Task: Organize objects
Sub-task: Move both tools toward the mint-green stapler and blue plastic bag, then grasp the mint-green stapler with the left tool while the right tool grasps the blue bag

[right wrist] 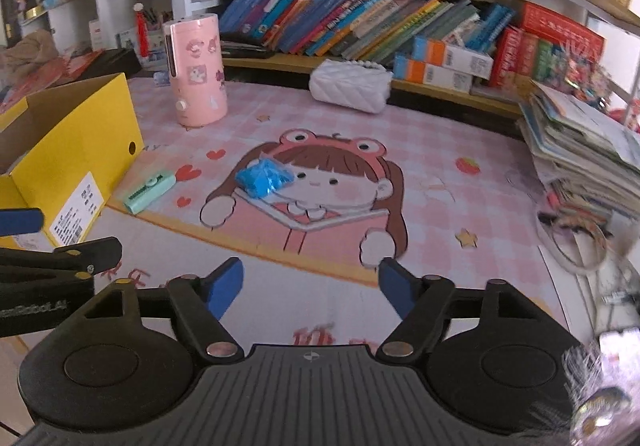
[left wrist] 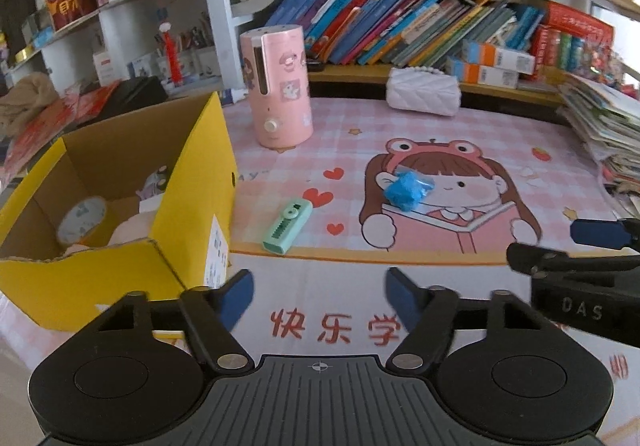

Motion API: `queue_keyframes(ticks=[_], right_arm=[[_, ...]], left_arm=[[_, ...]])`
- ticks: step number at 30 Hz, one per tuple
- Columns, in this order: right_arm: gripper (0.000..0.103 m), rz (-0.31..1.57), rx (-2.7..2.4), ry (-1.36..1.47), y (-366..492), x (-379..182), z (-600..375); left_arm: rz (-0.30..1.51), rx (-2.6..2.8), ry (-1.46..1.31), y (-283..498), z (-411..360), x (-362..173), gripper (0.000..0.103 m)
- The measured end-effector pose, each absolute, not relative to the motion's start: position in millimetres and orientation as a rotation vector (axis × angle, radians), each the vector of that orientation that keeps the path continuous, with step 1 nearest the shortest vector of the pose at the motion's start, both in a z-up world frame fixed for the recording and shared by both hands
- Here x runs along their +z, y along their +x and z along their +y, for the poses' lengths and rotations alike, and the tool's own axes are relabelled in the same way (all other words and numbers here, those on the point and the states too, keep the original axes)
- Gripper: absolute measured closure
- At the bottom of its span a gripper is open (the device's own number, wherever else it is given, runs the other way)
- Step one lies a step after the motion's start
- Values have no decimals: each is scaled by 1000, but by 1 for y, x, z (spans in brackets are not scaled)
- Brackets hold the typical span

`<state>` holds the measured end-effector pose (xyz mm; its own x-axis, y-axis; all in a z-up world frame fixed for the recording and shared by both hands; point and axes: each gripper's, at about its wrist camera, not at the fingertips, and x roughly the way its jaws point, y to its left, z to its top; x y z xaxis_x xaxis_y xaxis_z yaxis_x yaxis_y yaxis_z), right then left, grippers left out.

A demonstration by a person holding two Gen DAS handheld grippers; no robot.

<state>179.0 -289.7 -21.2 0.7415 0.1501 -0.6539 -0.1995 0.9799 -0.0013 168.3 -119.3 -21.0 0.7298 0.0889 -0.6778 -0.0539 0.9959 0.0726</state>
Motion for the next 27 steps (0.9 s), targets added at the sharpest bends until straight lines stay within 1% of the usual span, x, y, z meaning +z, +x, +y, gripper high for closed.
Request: queue_keyframes(ticks=[1,2,4,9,16,20,21,25,26,27], right_arm=[[45,705,207,-70,185,-22,-291],[50,703,222,-66,191,-22,-293],[52,697,247,-58,204,-23,-295],[52,677,303,-63,232,-26,-295],[52,670,348,-78,266,-35,-293],[51,677,370,-78,282,-41,-294],[51,679,373,-82,284,-43,-294],[51,694,374,-85,293,-50,-298],[50,698,375,-85,294,-51,-298],[50,701,377,-84,296,-52,-299]], left_arm=[[750,87,46,173,-119,-23,43],[751,102,46,178,-120,-25,46],[747,137,43,189,-119,-29,47],[747,215,30,218,-120,-39,48],[789,366,-1,260,-121,-59,47],[815,399,-37,274,-116,-68,39],[816,406,-37,277,-115,-69,38],[836,404,-35,286,-111,-78,38],[827,403,-38,287,-111,-79,41],[826,394,-41,288,-110,-79,46]])
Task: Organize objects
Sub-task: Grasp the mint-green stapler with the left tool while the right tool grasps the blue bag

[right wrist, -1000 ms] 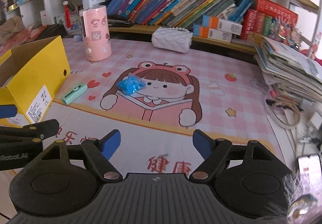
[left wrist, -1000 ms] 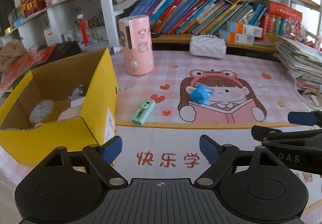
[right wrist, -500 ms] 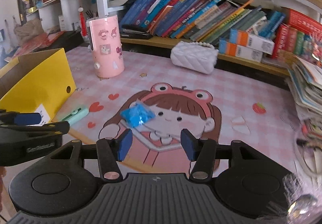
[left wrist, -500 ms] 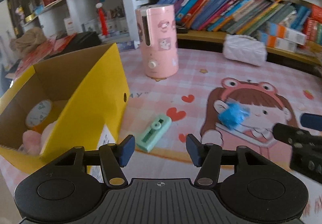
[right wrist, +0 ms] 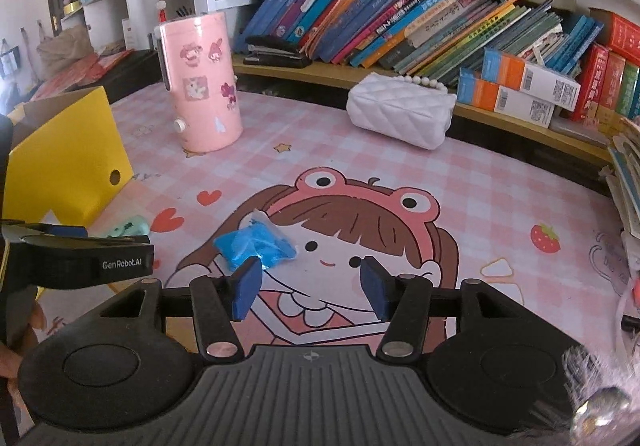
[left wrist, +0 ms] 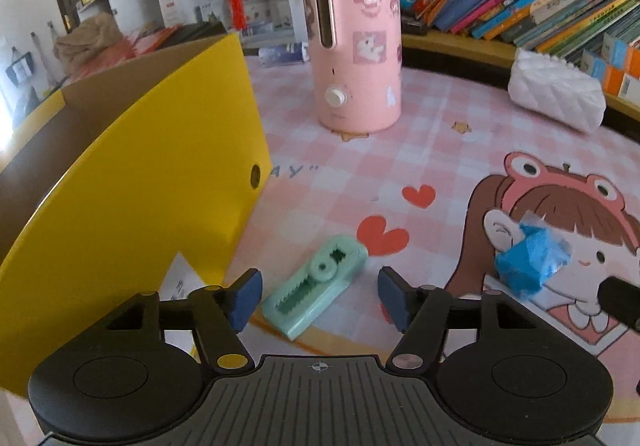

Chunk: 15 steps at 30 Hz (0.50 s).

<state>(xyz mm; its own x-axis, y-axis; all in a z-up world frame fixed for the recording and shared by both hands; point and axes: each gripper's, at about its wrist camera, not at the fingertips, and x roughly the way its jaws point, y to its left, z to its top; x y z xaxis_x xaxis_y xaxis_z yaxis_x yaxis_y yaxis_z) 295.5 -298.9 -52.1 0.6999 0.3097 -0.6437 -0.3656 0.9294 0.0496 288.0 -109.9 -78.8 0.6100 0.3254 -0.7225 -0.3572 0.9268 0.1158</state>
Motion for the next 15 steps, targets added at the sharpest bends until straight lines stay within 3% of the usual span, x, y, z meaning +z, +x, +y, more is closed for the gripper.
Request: queue_keyframes(ticks=[1,2,3,7,15], right_arm=[[50,703,380,-85,297,-53,-299],[50,703,386,-84,297,-54,-300],[50,703,393,-83,298,-55,-300],[50,704,425,-81,302,-58,-296],[39,689,489,-126,317,-68,-275]], left_arm=[[824,375,-49,288,-108,-78,52],[824,353,-57,288,-107,-78,71],[826,333,-61,288,-105,-77,80],[840,309,-54,288,-104,-75,80],[801,224,-50,253,-110,-46,80]])
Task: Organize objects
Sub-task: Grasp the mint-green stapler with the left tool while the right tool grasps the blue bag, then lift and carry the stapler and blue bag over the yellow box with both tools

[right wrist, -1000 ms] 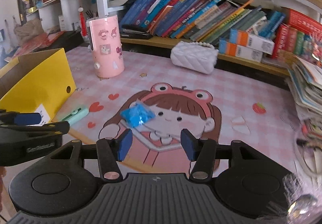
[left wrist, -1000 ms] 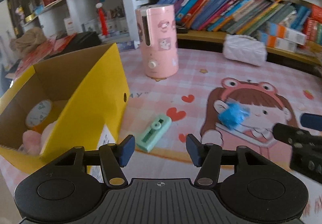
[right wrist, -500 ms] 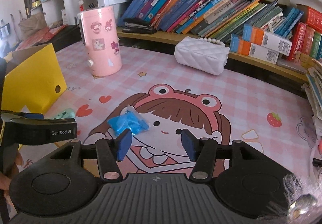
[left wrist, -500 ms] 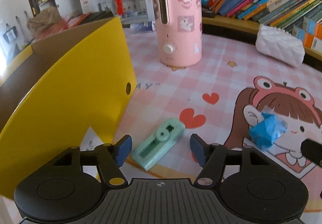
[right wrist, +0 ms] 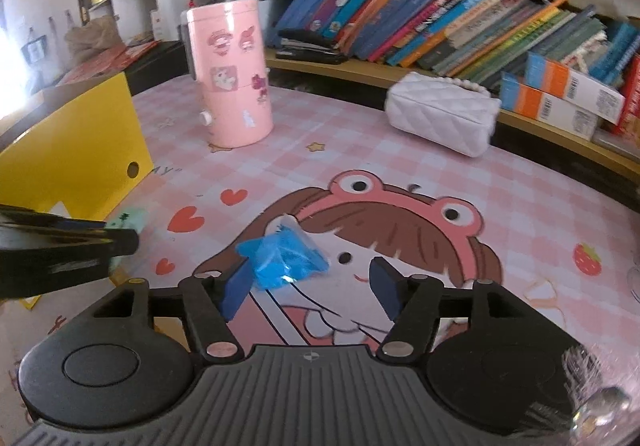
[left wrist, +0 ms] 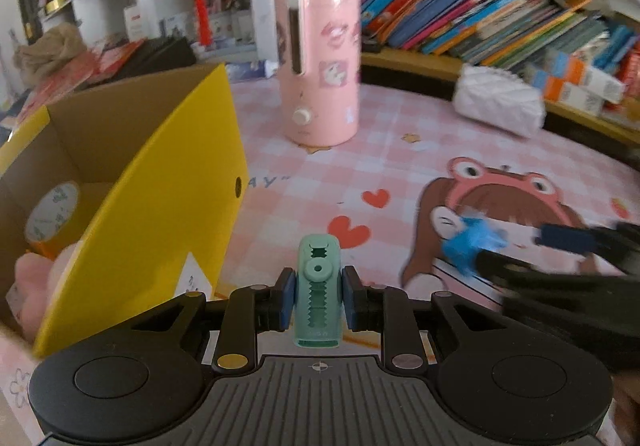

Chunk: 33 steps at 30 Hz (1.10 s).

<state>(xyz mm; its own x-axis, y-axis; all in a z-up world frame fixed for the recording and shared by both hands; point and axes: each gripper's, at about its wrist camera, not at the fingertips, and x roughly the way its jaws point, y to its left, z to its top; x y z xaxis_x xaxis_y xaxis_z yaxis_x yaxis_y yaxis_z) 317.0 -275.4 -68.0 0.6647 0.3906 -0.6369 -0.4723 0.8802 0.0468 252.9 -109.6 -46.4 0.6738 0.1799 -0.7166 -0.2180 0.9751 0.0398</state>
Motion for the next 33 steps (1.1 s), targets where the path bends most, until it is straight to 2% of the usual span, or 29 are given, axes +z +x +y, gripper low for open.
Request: queue_keyframes(ticks=[4,6,9,10,14,22,33], right_arm=[[30,672,515,-185,329,-77,-263],[31,682,543,-207,336,-81,-258],[43,714,583,-224,341,-84,-253],[53,720,595,-224,342,-84,-252],[63,727,605,-208,341,-82,-252],[65,741,506,-107,320,-63,-262],[65,736,309,-12,229,-17,-277]], left_arm=[[793,184,-39,234,-112,-37,80],[801,165,-40,227,-113,-36,80],[800,136,-37,218,-115,-34,80],[797,130,-36,216,-115,-34,80],[792,119,-53,210,-112,-32,80],[766,62,-72,192,-106,-20,80],[711,-44,-120,153,-87,-2,80]])
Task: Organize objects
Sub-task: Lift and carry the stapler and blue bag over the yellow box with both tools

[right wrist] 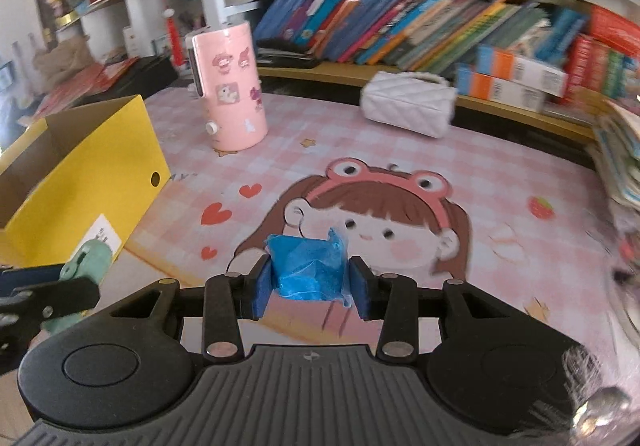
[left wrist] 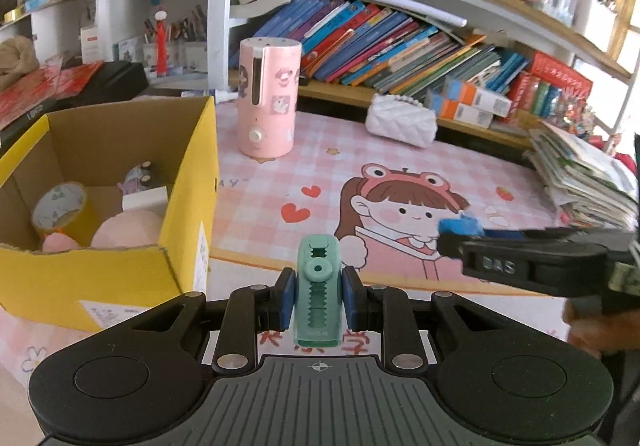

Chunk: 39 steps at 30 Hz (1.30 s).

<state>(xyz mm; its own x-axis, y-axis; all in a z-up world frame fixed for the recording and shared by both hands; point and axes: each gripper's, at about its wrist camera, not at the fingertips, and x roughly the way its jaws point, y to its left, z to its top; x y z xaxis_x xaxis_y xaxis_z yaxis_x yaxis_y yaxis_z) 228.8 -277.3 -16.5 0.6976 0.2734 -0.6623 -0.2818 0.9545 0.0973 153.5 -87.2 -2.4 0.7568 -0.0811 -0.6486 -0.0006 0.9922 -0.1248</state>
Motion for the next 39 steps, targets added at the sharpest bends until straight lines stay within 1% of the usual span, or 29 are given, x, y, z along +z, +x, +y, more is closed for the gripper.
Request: queue_keyframes(ticks=[10,24,30,39], right_arm=[[65,765,243,96,142,1,-256],[65,803,256,32,64,-6,-176],[65,811,274,5,35,-9,-143],[65,776,359,-37,4,-1,-94]], left_arm=[[678,-70,-144,106,-43,8,80],[744,-39,-115,33,19,-1,80],[736,-10,-108,1,47,0,80],[701,47,-140,-31,87,7,80]])
